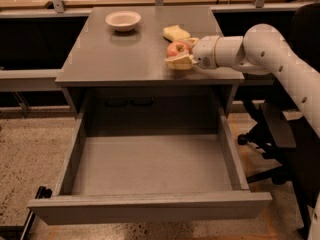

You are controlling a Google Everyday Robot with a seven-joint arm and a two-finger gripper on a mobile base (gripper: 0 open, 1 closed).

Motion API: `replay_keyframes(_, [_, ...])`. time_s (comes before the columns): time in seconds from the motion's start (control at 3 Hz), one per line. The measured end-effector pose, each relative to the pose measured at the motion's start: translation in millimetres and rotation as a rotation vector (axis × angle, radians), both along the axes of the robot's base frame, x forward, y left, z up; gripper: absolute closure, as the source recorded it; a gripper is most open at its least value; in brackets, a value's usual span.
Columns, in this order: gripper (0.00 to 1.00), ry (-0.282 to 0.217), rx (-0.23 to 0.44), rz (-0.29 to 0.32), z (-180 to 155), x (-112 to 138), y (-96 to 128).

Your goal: Pick apple from top drawer and place on counter

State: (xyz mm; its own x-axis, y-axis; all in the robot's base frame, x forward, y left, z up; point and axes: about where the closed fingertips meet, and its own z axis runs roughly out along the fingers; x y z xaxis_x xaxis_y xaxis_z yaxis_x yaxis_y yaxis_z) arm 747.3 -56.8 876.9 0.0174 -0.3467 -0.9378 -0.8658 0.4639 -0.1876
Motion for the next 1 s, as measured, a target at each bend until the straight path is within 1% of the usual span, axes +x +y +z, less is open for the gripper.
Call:
replay_keyframes(0.67, [0.12, 0.045, 0.046, -0.036, -22, 7, -4])
replay_keyframes(1.0, [0.00, 0.038, 0.045, -0.047, -22, 4, -1])
